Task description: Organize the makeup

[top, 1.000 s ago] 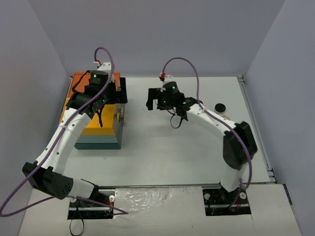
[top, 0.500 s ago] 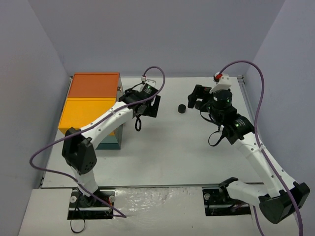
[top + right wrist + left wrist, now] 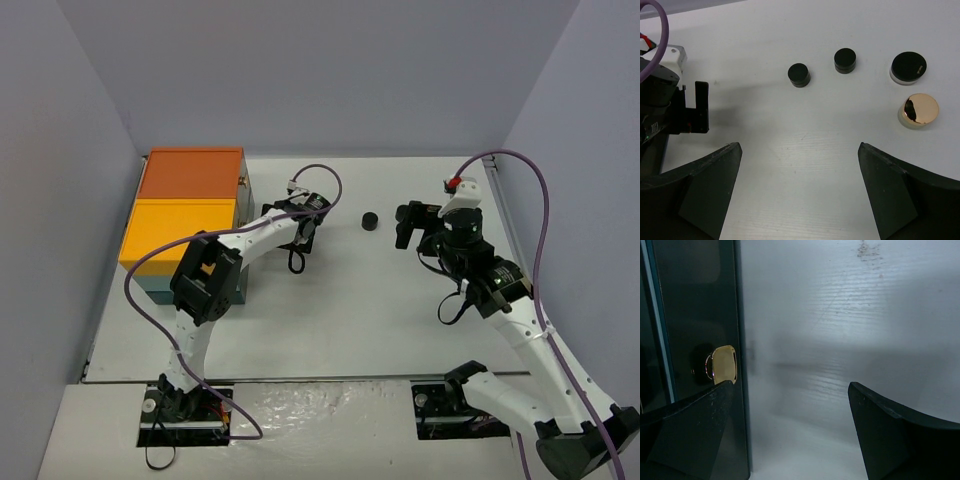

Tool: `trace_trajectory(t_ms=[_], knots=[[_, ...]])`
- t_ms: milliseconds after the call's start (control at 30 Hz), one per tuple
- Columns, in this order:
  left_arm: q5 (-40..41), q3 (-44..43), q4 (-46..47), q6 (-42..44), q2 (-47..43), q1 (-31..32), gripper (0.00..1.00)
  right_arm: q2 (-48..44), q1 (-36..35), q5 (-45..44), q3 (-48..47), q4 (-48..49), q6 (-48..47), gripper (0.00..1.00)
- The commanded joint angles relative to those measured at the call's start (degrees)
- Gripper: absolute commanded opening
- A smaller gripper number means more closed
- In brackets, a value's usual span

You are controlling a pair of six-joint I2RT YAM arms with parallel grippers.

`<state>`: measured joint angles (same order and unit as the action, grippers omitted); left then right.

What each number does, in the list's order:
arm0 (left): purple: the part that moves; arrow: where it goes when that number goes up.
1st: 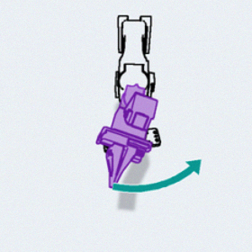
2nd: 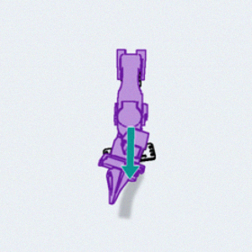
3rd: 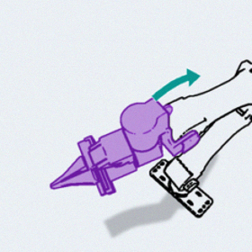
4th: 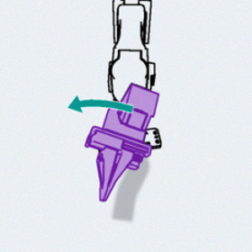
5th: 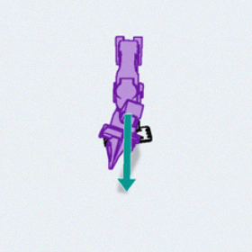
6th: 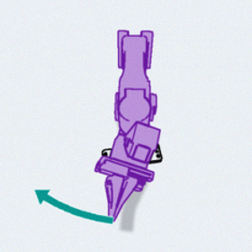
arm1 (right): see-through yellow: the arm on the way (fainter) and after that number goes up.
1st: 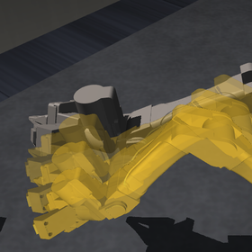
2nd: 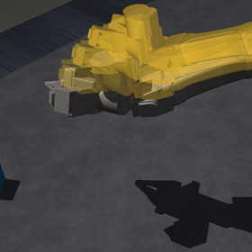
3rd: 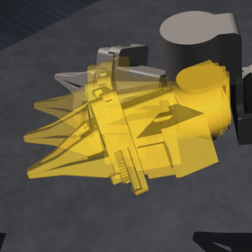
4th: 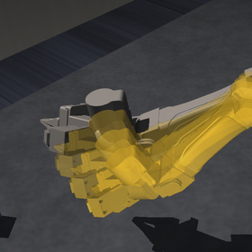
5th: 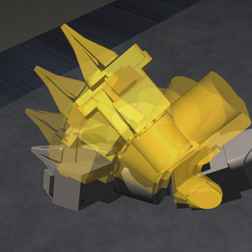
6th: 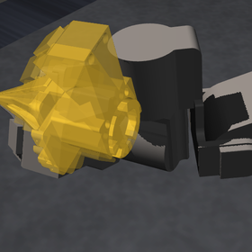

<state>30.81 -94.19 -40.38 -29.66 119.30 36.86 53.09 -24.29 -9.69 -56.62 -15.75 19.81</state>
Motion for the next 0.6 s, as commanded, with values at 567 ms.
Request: trace_trajectory(t_ms=[567], knots=[[3.6, -1.0, 2.0, -1.0, -1.3, -3.9, 0.97, -0.8, 1.0, 0.7, 2.7, 0.5, -1.9, 1.0]])
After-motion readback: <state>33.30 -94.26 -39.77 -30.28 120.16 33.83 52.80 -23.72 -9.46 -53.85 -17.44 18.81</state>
